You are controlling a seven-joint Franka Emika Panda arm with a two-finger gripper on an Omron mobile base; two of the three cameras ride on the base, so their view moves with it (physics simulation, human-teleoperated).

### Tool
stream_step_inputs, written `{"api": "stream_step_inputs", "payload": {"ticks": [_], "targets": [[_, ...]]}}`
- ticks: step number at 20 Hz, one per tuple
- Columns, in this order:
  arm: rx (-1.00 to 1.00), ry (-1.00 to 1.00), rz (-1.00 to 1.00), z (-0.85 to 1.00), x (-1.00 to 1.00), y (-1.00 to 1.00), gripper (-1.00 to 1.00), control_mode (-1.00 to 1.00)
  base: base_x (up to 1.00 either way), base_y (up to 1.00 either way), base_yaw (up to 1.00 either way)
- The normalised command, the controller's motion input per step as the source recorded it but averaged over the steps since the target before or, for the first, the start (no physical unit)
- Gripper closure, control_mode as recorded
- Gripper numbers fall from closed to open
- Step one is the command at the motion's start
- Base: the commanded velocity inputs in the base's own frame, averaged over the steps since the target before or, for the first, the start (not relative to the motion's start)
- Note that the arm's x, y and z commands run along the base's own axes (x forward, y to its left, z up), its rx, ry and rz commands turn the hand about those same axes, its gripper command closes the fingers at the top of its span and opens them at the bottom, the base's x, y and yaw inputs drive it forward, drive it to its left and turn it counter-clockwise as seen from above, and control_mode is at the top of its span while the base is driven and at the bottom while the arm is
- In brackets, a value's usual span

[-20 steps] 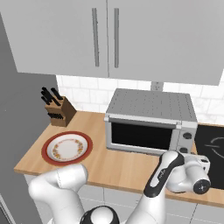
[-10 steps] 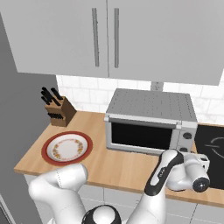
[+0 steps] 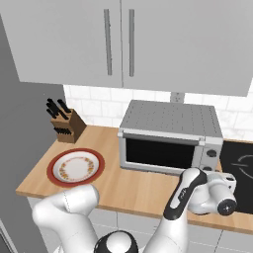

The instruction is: Pick up the kebab skewer and baguette bread, and place them inside the toaster oven. Close the toaster oven door and start by setting the timer.

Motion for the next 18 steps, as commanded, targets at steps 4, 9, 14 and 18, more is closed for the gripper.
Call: {"api": "stream_step_inputs", "payload": {"ticks": [4, 9, 14, 18], "targets": [[0.00, 0.00, 0.00, -0.03, 0.00, 0.00, -1.00, -1.00, 0.00, 0.00, 0.00], [0.00, 0.00, 0.00, -0.02, 0.00, 0.00, 1.00, -1.00, 0.00, 0.00, 0.00], [0.00, 0.00, 0.00, 0.00, 0.00, 0.00, 1.00, -1.00, 0.00, 0.00, 0.00], [0.00, 0.00, 0.00, 0.00, 0.00, 0.00, 1.00, -1.00, 0.00, 0.00, 0.00]]}}
